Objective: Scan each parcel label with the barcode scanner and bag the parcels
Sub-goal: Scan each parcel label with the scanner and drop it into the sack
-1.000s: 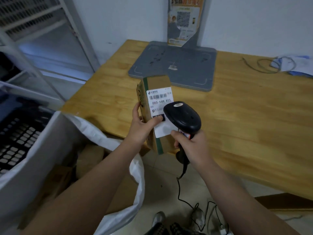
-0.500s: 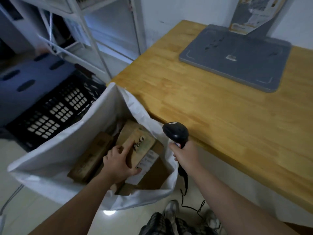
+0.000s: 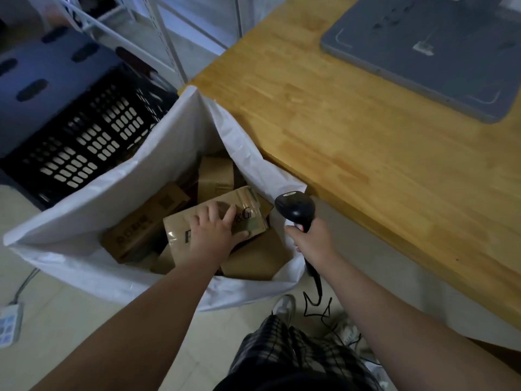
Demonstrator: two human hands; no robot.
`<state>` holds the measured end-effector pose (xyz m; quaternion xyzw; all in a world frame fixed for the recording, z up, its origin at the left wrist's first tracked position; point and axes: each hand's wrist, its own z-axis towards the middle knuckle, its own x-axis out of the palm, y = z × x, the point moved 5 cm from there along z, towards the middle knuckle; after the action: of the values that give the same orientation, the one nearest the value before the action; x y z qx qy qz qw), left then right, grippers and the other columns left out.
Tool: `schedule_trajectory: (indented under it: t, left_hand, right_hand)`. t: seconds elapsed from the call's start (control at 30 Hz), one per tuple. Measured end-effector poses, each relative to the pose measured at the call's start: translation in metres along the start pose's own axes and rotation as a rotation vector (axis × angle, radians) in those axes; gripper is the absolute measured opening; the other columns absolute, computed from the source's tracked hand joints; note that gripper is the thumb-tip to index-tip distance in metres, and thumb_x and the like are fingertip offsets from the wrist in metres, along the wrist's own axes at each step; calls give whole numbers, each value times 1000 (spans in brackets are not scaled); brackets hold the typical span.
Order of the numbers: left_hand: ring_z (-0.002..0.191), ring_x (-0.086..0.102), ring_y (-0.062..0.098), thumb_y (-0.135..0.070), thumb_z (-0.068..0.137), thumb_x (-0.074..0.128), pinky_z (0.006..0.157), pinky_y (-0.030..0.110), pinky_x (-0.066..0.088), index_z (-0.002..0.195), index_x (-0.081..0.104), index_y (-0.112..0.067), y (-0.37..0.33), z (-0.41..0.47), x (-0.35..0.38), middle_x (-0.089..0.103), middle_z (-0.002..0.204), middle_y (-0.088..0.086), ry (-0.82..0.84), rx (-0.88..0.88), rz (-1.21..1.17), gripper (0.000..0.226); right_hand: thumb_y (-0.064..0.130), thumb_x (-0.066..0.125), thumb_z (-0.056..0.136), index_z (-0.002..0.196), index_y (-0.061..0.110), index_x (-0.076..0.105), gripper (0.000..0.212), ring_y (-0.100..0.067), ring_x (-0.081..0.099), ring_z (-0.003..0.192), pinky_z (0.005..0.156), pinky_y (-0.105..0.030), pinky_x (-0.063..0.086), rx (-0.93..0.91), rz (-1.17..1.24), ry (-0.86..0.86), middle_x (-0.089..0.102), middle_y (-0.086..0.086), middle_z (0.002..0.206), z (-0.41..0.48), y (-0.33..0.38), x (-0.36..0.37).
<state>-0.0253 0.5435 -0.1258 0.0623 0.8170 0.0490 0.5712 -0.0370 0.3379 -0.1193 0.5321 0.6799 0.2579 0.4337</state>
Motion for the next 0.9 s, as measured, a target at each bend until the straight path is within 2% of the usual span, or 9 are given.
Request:
schedule_trajectory:
  t: [0.07,0.13,0.3,0.43,0.57,0.63,0.73,0.9]
  left_hand:
    - [129,35,34,-64,90,43,107,46,32,139,33,-22,-7,5,-16,31,144,15,-81,33,-50,65]
    - [124,38,30,-58,90,49,103,43,35,134,38,-22,-16,7,-29,36,137,10,-128,76,-85,58]
    - [123,39,28,-55,91,49,102,42,34,133,40,-22,-41,14,-55,40,133,8,-170,142,-183,54]
    - [127,37,28,-53,93,47,104,41,33,137,39,-21,-69,26,-85,38,139,8,-216,216,-210,54]
    - [121,40,28,-51,93,49,99,39,34,134,42,-18,-109,36,-126,42,133,8,-299,318,-175,53]
    - [119,41,28,-49,93,50,98,39,35,133,44,-17,-136,40,-145,44,131,9,-307,374,-184,52]
    - [120,40,28,-49,93,49,98,39,34,135,43,-16,-183,46,-167,43,131,9,-298,458,-181,53]
    - [123,38,28,-49,94,48,101,40,33,136,42,-17,-277,44,-202,42,133,8,-311,601,-175,53]
  right_hand:
    - [9,64,86,61,22,37,39,-26,53,66,65,-34,41,13,-14,-16,44,-4,60,2,-1,-5]
    - [10,64,86,62,20,38,36,-28,55,69,66,-35,42,24,-12,-30,46,-6,63,4,0,-11]
    - [9,62,86,74,15,47,21,-27,54,66,64,-34,40,-6,16,-81,51,-13,70,8,9,-35]
    - [12,63,86,66,22,46,28,-22,53,61,61,-29,39,-8,22,-156,50,-3,61,9,13,-63]
    - [14,62,87,66,18,44,29,-25,49,64,64,-35,37,-25,57,-212,44,-11,65,3,20,-108]
    - [13,61,88,71,17,45,23,-27,51,68,65,-39,41,-32,83,-267,45,-12,70,-1,21,-137]
    - [16,62,89,93,17,50,12,-27,57,75,73,-45,50,-38,145,-374,53,-4,76,-9,18,-188]
    - [16,61,89,108,14,50,22,-22,56,66,60,-34,48,13,237,-508,56,-5,80,-20,-4,-280]
